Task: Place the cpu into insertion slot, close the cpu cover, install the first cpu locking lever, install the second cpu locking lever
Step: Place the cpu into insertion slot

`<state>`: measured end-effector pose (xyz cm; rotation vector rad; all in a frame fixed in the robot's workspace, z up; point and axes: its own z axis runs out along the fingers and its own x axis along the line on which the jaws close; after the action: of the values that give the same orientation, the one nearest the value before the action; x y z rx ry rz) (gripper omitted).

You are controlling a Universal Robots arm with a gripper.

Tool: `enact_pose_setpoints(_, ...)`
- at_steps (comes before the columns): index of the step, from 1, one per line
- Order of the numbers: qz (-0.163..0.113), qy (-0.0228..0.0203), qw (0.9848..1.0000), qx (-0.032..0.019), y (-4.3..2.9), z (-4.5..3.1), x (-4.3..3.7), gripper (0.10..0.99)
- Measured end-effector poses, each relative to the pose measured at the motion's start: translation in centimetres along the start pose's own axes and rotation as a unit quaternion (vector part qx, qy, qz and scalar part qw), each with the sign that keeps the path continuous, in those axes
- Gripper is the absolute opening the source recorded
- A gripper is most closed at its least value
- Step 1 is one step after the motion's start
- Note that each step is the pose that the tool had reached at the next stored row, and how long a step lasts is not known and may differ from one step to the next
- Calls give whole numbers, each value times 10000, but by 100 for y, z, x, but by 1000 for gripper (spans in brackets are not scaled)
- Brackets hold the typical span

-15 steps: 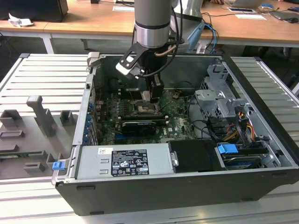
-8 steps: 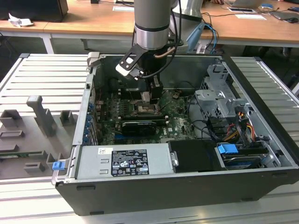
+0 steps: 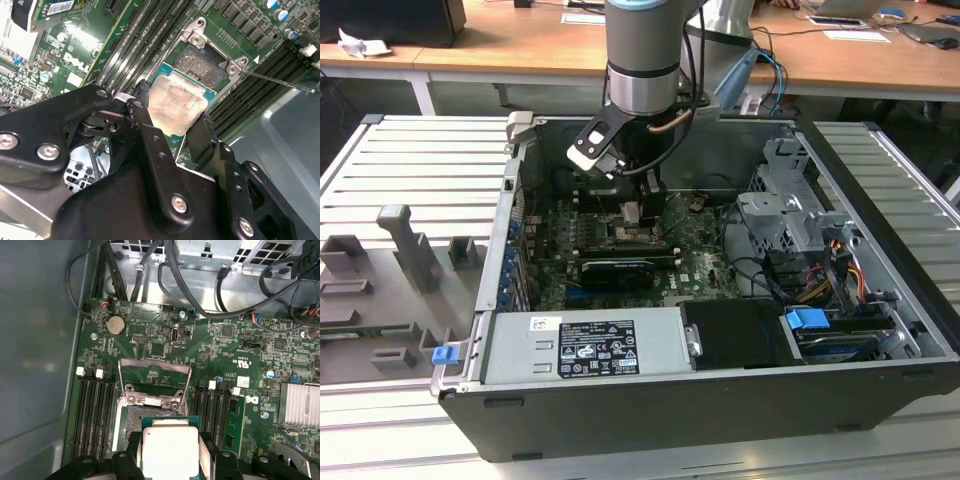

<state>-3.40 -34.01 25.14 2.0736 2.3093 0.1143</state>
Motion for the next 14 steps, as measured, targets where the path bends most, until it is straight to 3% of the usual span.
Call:
enact_pose_setpoints(6, 24, 3, 10000, -17, -14, 123, -2, 541)
enact_pose_setpoints(14, 237, -9, 9997, -29, -66, 210, 17, 541)
